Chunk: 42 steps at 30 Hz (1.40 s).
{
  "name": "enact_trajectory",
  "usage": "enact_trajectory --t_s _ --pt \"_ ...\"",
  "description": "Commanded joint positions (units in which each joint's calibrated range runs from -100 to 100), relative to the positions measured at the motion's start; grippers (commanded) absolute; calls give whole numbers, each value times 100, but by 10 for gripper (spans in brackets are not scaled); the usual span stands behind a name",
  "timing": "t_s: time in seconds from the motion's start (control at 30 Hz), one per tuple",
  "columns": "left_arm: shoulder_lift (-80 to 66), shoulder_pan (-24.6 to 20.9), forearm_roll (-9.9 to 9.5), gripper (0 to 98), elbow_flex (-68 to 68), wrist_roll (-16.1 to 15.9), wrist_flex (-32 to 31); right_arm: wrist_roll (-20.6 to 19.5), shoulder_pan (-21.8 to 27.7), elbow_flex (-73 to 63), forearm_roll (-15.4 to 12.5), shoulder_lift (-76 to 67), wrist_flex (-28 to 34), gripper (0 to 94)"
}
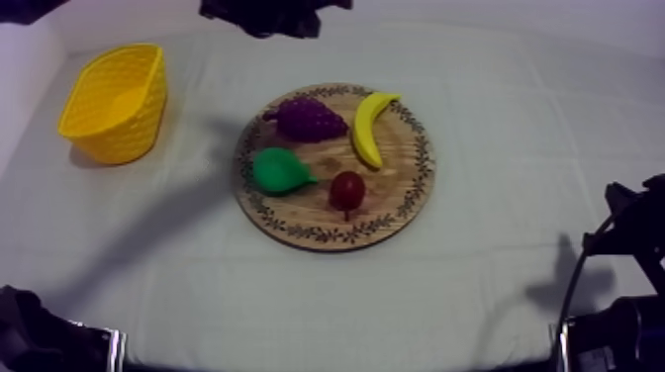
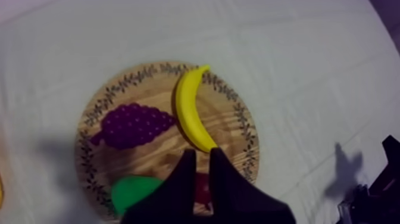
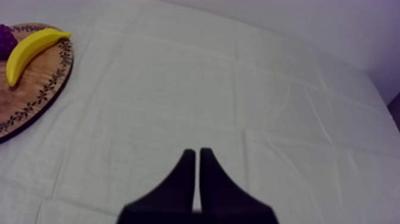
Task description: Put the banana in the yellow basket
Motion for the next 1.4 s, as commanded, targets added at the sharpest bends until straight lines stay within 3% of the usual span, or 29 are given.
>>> enact_trajectory --t_s 0.0,0.47,0.9,1.03,1.2,1.37 --pt "428 37 4 102 -283 45 139 0 -1 -3 -3 -4 1 6" --pt "1719 71 83 95 -1197 236 470 0 -1 -3 -3 -4 1 6" --pt "2524 92 117 159 -1997 359 538 0 -1 -3 -3 -4 1 6" --pt "2720 83 120 321 -2110 379 477 0 -1 -3 -3 -4 1 6" --pt "2897 76 162 689 -2021 372 239 0 -1 -3 -3 -4 1 6" --pt "3141 43 257 817 -2052 306 189 0 -1 -3 -3 -4 1 6"
